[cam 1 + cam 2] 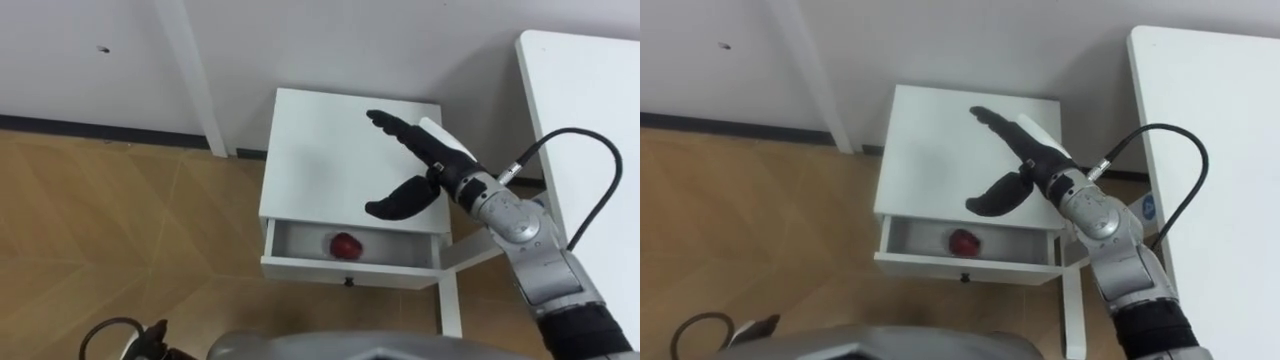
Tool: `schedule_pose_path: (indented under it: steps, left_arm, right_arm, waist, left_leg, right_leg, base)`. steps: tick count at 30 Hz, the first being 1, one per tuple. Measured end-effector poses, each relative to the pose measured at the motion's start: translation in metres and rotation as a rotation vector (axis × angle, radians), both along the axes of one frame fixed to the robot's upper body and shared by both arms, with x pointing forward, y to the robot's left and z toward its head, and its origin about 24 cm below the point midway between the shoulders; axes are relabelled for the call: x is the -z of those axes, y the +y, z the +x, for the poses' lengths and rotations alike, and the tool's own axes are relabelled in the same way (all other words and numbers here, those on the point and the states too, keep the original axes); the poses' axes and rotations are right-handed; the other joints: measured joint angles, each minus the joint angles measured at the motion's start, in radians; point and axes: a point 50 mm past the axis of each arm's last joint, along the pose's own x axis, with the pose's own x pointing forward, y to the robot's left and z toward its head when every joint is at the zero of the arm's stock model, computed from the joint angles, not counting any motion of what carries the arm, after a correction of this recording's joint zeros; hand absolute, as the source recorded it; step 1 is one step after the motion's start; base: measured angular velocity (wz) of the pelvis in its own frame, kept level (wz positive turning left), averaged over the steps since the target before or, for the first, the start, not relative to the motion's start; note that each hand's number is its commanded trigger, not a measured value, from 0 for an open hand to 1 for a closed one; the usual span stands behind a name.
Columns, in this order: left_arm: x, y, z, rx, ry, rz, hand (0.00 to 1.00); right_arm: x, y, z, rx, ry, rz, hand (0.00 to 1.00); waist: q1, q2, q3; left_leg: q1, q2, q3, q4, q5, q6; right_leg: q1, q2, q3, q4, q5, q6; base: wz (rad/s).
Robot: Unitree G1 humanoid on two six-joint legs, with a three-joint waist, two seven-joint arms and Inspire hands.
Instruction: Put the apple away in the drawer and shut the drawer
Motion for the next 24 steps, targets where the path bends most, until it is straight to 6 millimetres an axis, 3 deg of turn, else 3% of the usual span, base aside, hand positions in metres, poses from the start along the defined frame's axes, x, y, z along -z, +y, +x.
schedule_pose_path:
  steps: [10,13,16,18,22,24]
  left_arm:
    - [0.000,0.001,-0.010,-0.024,0.022,-0.012,0.00]
    - [0.001,0.001,-0.012,-0.030,0.038,-0.007,0.00]
    - [0.001,0.000,-0.016,-0.034,0.047,-0.002,0.00]
    - [0.002,0.001,-0.024,-0.046,0.061,0.009,0.00]
    - [0.002,0.000,-0.037,-0.118,0.094,0.012,0.00]
    - [0.004,-0.003,-0.048,-0.163,0.116,0.007,0.00]
  right_arm:
    - [0.014,-0.007,-0.017,0.035,0.066,-0.002,0.00]
    - [0.041,-0.016,-0.032,0.100,0.183,-0.013,0.00]
    - [0.076,-0.031,-0.057,0.202,0.344,-0.039,0.00]
    - [0.103,-0.050,-0.087,0.338,0.487,-0.047,0.00]
    - [0.126,-0.083,-0.139,0.611,0.647,-0.054,0.00]
    - [0.136,-0.099,-0.174,0.754,0.743,-0.108,0.00]
  waist:
    - [-0.003,0.001,0.0004]
    - [-0.004,-0.002,-0.0017]
    - [-0.007,-0.002,-0.0047]
    - [-0.008,0.001,-0.0068]
    - [-0.041,0.015,-0.0075]
    - [-0.063,0.025,-0.0086]
  left_leg:
    - [0.004,0.000,0.010,-0.001,0.000,0.000]
    - [0.009,-0.002,0.010,-0.001,0.000,0.000]
    - [0.011,-0.013,0.009,0.001,0.000,0.001]
    - [0.011,-0.015,0.008,-0.001,-0.001,0.001]
    - [0.012,-0.017,0.013,0.002,-0.004,0.008]
    - [0.024,-0.028,0.059,0.007,-0.010,0.017]
  right_leg:
    - [0.000,0.000,0.010,-0.001,-0.001,0.002]
    - [0.008,-0.002,0.010,-0.002,-0.003,0.005]
    - [0.019,-0.006,0.002,-0.014,-0.004,0.010]
    - [0.022,-0.010,0.001,-0.014,-0.006,0.015]
    - [0.031,-0.017,-0.008,-0.013,-0.012,0.025]
    - [0.032,-0.034,-0.011,0.022,-0.035,0.035]
  base:
    - [-0.02]
    - [0.02]
    - [0.11]
    - [0.07]
    - [0.13]
    - [0.10]
